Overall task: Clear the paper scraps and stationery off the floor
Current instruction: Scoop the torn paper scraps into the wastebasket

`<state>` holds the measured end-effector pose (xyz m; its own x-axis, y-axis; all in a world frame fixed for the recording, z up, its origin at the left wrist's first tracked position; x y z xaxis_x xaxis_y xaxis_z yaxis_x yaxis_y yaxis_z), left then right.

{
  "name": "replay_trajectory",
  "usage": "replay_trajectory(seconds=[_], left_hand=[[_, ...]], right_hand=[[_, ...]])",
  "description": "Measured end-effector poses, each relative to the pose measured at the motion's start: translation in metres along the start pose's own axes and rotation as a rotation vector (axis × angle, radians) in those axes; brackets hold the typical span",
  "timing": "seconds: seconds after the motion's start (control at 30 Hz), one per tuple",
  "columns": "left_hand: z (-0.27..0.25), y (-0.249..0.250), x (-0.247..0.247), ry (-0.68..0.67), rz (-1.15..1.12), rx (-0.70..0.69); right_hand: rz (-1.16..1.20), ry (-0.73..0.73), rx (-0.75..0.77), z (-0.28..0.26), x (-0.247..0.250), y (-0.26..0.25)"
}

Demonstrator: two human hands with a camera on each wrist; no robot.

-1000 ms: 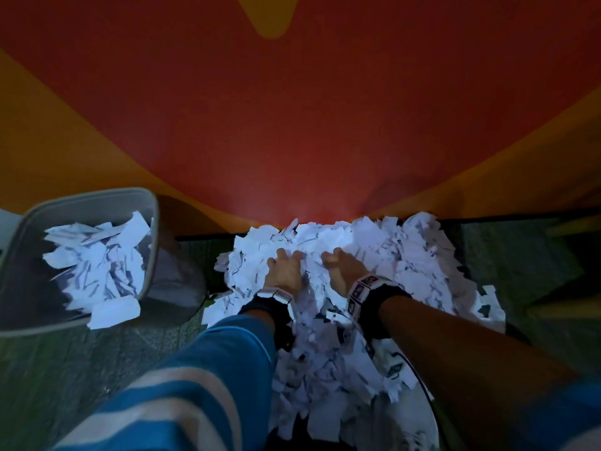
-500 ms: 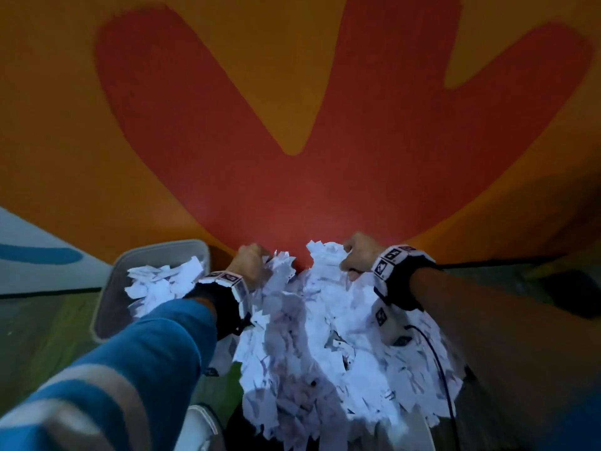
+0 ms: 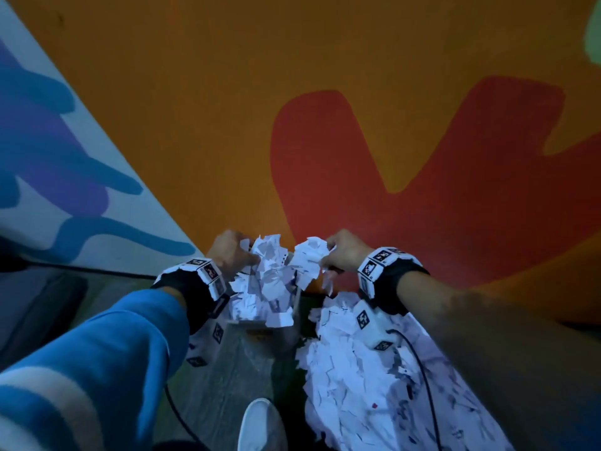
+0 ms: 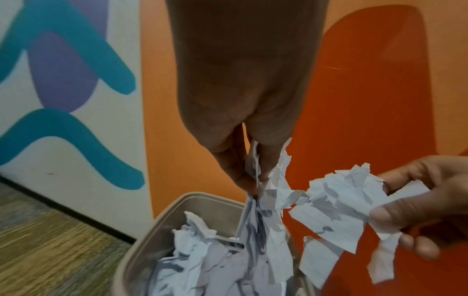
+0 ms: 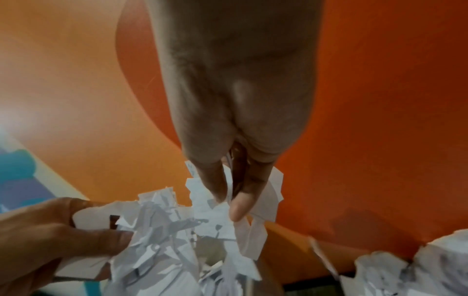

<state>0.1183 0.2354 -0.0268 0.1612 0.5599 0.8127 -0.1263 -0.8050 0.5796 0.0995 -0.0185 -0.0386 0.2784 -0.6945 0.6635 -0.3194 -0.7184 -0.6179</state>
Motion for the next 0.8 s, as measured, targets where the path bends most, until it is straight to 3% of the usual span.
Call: replay_trajectory(seconds=[0.2, 0.33, 0.47, 0.57, 0.63, 0.73, 0.8], left_hand=[[-0.018, -0.056, 0.000, 0.048, 0.026, 0.097], [-0.021, -0.077, -0.023, -0.127, -0.044, 0.072], [-0.021, -0.087, -0.032, -0.210, -0.126, 0.039], [-0.019, -0.090, -0.029, -0.184, -0.153, 0.024], [-0.019, -0.089, -0.029, -0.181, -0.158, -0.011], [-0.019, -0.088, -0.037, -0.228, -0.101, -0.076], [-0.021, -0.087, -0.047, -0.279, -0.078, -0.099]], right_hand=[[0.058, -0.069, 0.017, 0.012, -0.072, -0.050], [0.044, -0.172, -0.014, 0.019, -0.104, -0.056], [0.044, -0.250, -0.049, 0.031, -0.113, -0.049], [0.115, -0.187, -0.043, 0.035, -0.103, -0.043], [0.012, -0.177, 0.052, 0.032, -0.097, -0.042], [-0.294, -0.370, 0.164, 0.016, -0.108, -0.036], [-0.483, -0.412, 0.210, 0.008, -0.121, -0.030]])
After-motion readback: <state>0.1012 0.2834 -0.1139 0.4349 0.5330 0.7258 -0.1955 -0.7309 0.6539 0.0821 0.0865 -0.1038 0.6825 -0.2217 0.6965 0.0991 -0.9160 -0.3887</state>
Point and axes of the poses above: each hand's wrist, its own z-axis towards the middle knuckle, its own x-axis out of the back of the hand, y = z × x, the point moved 3 cm from there along z, towards the middle knuckle, and after that the axes turned 11 degrees about -x, right-handed, at the moved point
